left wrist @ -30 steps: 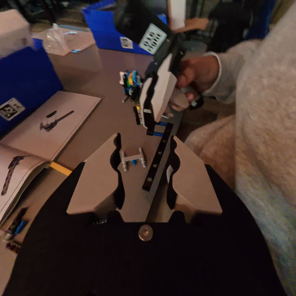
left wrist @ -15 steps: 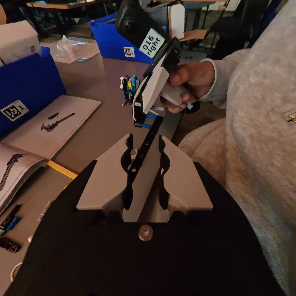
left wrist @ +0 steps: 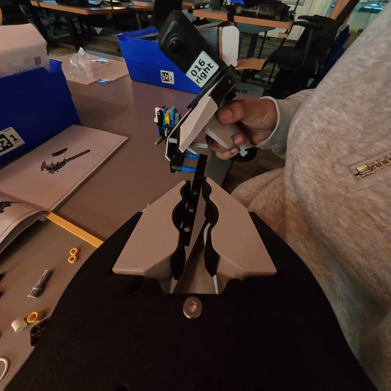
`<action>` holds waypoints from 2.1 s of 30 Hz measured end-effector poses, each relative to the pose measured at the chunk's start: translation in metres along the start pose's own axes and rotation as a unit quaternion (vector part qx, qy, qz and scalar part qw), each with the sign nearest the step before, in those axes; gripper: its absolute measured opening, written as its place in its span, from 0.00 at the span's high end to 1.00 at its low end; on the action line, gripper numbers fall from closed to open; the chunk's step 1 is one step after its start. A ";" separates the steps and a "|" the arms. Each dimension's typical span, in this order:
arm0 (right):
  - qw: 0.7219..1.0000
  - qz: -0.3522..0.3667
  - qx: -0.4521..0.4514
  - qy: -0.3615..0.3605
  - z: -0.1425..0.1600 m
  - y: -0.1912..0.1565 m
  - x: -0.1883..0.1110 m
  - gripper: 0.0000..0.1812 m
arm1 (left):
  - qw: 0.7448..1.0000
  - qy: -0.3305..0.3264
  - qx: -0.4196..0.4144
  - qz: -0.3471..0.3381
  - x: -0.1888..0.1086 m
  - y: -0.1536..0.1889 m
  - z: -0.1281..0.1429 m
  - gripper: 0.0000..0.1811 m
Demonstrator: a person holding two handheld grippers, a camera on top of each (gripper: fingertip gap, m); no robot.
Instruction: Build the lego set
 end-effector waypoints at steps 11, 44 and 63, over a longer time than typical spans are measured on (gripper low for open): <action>0.999 -0.017 -0.007 -0.038 0.001 -0.004 -0.002 0.93 | 0.999 -0.015 0.025 0.045 -0.002 0.004 -0.001 0.98; 0.995 -0.054 -0.030 -0.077 0.003 -0.010 -0.003 0.93 | 0.995 0.011 0.100 0.027 -0.005 0.013 -0.005 0.96; 0.999 -0.024 -0.028 -0.038 0.017 -0.017 -0.004 0.93 | 0.997 0.046 0.017 -0.059 -0.010 0.020 0.006 0.79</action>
Point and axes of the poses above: each gripper's, where its closed fingertips meet, x out along the fingers, z out of its underside, y = z × x across the jaws, the point moved 9 cm from there along -x, back along the fingers, and after that the axes turned 13 degrees about -z, right-handed, at the moved point
